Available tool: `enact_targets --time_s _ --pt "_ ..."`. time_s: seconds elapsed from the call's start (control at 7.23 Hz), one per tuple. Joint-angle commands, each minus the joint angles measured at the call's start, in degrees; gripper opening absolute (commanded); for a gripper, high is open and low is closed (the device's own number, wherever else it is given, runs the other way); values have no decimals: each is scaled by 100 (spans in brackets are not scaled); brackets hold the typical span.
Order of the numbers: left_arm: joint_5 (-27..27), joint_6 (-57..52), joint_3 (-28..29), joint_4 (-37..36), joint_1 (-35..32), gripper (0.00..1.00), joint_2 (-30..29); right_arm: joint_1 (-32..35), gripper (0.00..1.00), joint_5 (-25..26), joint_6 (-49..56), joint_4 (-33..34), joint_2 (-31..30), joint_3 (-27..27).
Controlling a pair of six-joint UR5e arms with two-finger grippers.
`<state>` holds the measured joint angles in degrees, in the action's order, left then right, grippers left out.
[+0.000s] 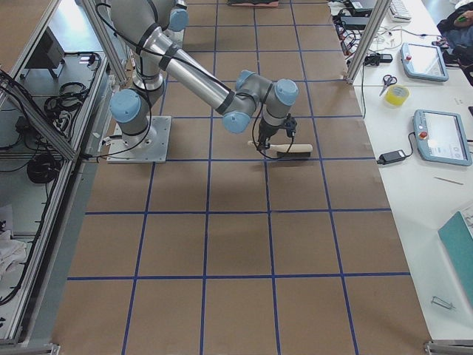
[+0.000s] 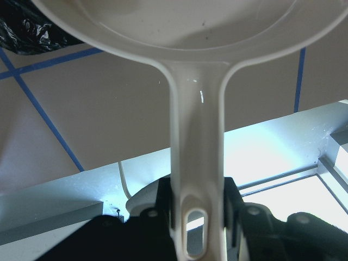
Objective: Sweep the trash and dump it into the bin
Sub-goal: 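Tip the dustpan over the black bin with the left gripper, then lower the brush onto the table and open the right gripper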
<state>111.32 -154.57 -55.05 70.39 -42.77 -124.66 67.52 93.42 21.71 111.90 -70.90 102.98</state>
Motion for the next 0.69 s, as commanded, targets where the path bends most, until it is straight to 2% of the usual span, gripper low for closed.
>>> enact_targets --time_s 0.0,0.14,0.41,0.55 --pt "109 -38 -259 -305 -74 0 143 104 0 0 -52 16 32 -23" --pt "188 22 -495 -637 -100 0 249 104 0 -8 -53 16 50 -32" --pt "399 -239 -1494 -2093 -232 0 625 95 0 0 -35 16 111 -32" --pt "391 -284 -1943 -2543 -241 0 828 95 27 9 -53 68 120 -32"
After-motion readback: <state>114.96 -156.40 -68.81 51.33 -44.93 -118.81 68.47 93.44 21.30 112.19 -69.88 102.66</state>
